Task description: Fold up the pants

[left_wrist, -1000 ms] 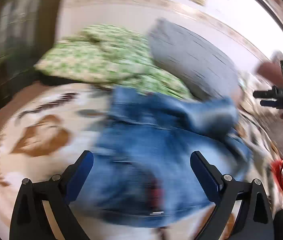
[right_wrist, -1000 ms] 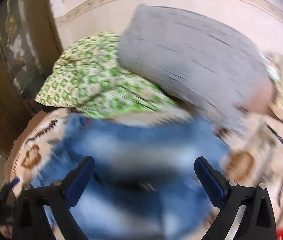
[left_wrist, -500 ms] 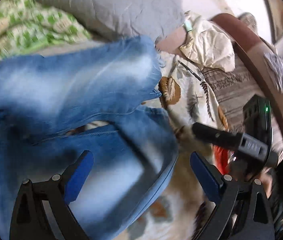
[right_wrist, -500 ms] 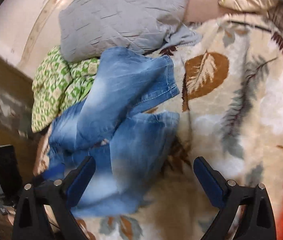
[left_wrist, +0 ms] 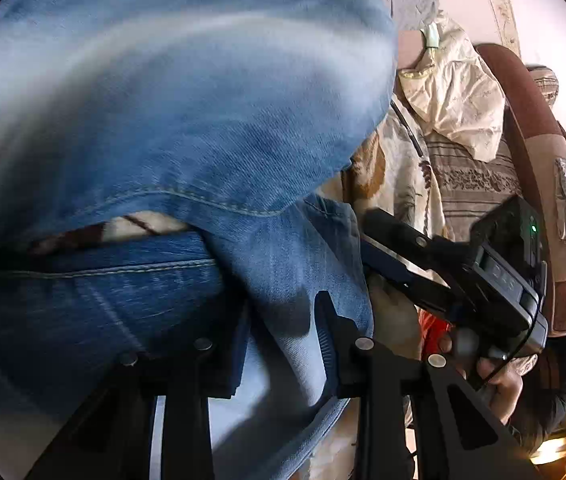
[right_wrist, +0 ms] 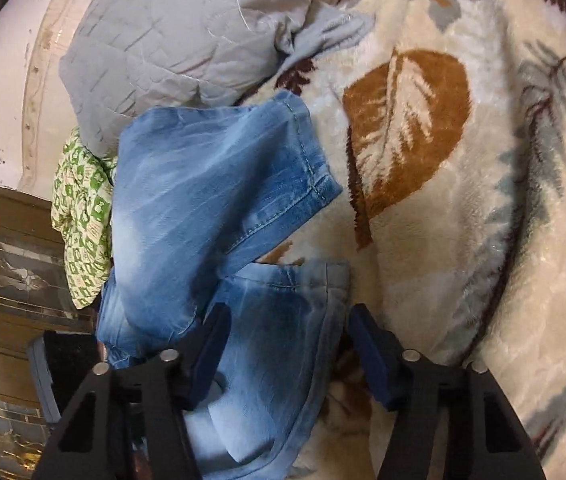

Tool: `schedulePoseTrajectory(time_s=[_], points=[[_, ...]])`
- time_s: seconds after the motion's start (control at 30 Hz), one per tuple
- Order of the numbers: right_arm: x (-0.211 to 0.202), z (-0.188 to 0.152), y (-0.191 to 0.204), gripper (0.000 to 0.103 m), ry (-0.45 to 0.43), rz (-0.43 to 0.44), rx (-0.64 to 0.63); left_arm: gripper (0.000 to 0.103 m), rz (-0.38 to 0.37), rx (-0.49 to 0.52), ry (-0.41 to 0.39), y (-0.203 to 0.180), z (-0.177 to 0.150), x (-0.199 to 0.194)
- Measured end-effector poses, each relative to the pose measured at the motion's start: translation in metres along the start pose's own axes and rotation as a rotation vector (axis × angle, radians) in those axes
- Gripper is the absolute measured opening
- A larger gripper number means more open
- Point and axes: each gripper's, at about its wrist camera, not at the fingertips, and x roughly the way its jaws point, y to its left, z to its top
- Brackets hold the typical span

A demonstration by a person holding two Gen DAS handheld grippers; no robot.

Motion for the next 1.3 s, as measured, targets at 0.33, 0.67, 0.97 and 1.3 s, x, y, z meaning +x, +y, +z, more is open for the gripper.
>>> schedulePoseTrajectory(time_s=[0.33,0.67,0.97,1.3], points=[[-0.009,-0.002,-0.012,0.010,-0.031,0.020,-0.013,0.006,-0.049,0.098,-0.014,-0.017,-0.008,-0.013],[-0.143,-0.124,-0.031,0.008,-0.367,0.040,0.039,0.008,-0.045,0.564,0.118,-0.112,-0.057,-0.004],[-0.146,-0.193,-0.095,0.008,-0.404,-0.058,0.276,0.015,0.144,0.589,0.265,-0.109,-0.072,0.063],[-0.175,-0.189,-0.060,0.081,-0.430,-0.166,0.129,0.086,0.111,0.492,0.070,-0.102,-0.060,-0.013]])
